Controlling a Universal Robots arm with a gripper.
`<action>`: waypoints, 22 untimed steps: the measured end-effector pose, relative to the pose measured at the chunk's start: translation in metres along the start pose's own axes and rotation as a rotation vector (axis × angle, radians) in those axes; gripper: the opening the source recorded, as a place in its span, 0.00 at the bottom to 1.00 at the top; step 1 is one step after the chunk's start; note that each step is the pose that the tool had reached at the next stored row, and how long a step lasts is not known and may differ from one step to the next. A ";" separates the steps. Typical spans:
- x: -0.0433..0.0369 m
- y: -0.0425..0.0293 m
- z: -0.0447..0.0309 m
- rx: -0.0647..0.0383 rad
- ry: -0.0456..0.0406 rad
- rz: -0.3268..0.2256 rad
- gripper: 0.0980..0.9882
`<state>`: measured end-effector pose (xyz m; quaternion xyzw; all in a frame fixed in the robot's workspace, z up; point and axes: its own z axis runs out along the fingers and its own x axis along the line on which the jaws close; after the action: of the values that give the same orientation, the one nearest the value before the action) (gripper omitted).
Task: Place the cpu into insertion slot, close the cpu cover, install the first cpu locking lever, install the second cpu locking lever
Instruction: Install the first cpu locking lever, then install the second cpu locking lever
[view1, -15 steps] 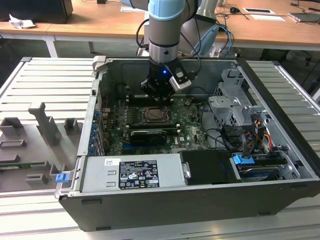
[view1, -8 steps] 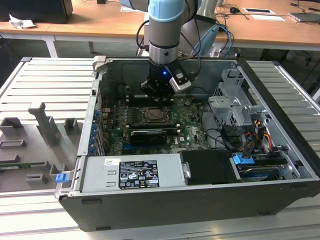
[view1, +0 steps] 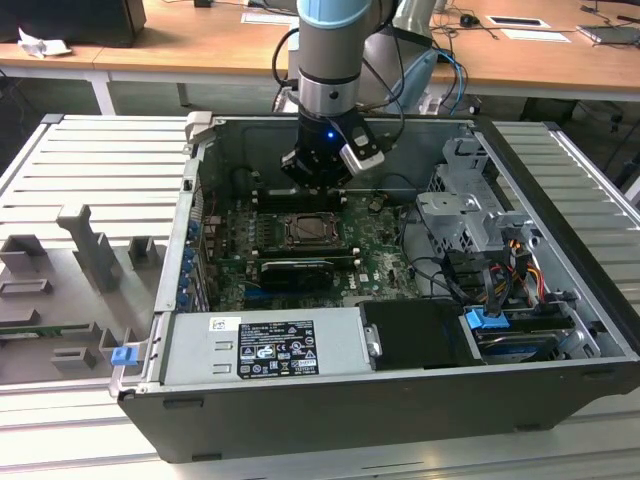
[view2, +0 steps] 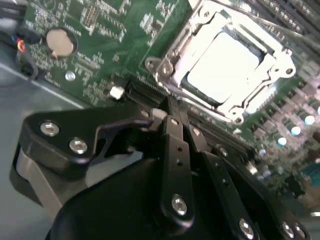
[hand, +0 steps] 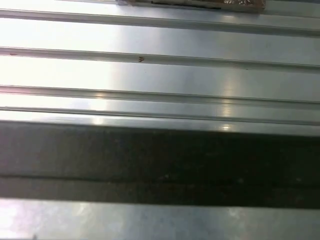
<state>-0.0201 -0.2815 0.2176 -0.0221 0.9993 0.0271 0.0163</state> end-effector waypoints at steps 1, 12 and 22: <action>0.0000 -0.0005 -0.0001 0.000 0.0001 0.000 0.01; 0.0001 -0.0035 -0.0003 0.000 0.0001 0.000 0.01; 0.0002 -0.0060 -0.0004 0.000 0.0001 0.000 0.01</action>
<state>-0.0201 -0.2874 0.2177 -0.0221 0.9993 0.0270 0.0162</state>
